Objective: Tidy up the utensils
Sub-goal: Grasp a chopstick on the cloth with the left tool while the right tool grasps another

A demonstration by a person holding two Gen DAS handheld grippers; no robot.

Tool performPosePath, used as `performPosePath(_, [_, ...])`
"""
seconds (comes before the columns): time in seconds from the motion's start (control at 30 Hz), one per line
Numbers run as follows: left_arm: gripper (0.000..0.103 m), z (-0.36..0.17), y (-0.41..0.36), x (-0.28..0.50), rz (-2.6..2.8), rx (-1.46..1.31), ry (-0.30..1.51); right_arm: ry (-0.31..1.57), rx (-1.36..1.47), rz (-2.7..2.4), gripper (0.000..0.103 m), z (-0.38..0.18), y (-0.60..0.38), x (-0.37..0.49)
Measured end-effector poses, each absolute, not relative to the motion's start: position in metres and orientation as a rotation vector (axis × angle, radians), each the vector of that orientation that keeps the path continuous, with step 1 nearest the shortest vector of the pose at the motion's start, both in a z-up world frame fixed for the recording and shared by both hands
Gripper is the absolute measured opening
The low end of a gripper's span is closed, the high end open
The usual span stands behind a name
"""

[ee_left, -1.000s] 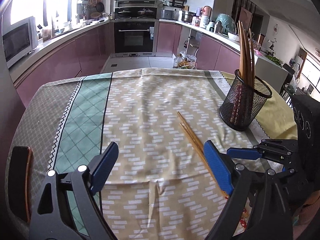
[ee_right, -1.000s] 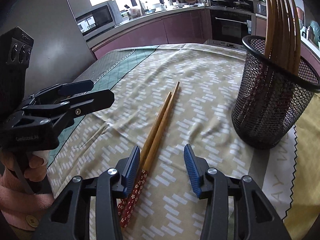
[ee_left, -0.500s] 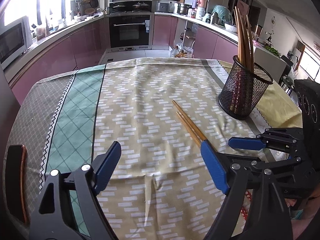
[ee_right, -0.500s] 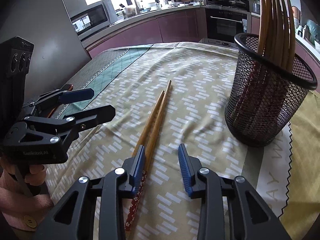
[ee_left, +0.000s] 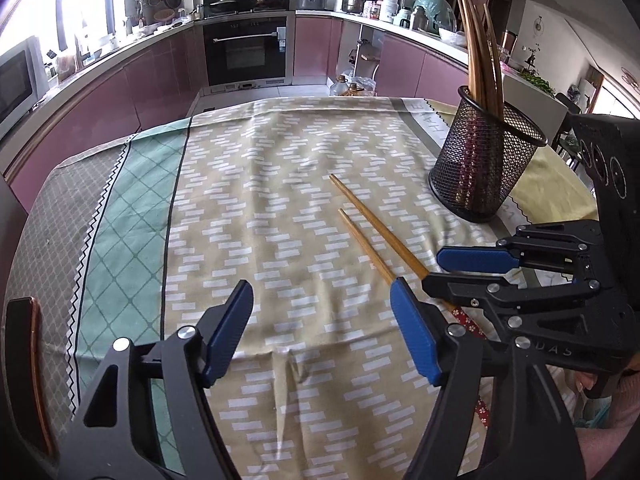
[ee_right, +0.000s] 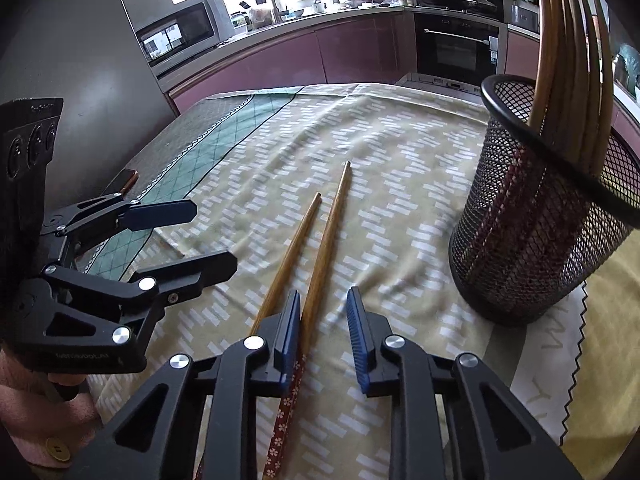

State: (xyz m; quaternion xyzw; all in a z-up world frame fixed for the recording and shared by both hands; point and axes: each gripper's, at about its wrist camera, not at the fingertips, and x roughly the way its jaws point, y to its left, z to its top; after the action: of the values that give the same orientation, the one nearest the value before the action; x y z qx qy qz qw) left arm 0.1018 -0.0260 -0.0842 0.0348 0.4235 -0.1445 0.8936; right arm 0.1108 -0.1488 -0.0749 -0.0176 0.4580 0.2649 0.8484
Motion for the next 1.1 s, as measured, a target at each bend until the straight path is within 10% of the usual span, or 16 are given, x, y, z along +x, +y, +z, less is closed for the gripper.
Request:
performPosePath(0.33, [0.058,-0.09,-0.042,0.105,-0.362,0.091,0.909,0.972,0.01,0.538,0.006,-0.077,-0.157,0.114])
performPosePath(1.1, [0.016,-0.102,-0.069,0.122,-0.404,0.143,0.962,0.962,-0.06,0.506,0.018,-0.076,-0.165,0.112])
